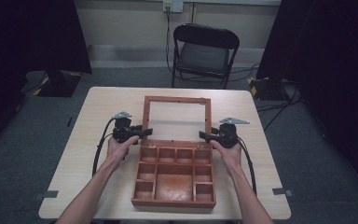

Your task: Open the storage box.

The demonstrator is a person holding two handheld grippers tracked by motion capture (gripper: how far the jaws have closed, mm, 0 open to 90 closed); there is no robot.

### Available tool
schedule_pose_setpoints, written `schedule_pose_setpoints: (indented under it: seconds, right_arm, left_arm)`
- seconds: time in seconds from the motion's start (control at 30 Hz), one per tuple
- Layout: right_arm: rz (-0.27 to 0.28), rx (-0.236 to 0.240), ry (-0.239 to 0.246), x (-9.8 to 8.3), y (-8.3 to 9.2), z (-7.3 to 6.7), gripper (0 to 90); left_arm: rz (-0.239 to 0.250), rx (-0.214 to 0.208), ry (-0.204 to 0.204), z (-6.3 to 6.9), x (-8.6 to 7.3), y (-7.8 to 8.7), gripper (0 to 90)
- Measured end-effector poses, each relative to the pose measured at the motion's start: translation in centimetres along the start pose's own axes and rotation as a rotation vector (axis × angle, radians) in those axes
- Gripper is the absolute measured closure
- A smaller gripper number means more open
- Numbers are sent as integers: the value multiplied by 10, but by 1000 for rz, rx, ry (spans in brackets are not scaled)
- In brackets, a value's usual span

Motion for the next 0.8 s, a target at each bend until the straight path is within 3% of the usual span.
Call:
schedule_pose_setpoints:
  seconds: [0.27,0.73,0.8]
  right_arm:
    - [-13,7,0,-3,-5,0,319]
    - [-29,14,-25,-7,-10,1,280]
    - [-30,-3,-20,-7,-11,1,263]
  left_arm:
    - [-20,-4,15,-3,-4,-3,434]
    - [-54,-35,22,-6,-9,-8,345]
    - [-60,-31,26,-6,-9,-9,332]
Point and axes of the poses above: each handheld gripper's, and its own axes: y roughly backward along the jaws, x roughly out of its top, z roughly to its right, the point moved 3 cm from there along -y, roughly forward along the jaws, and after that the axes turned 5 degrees about y, right-handed, at the moved point
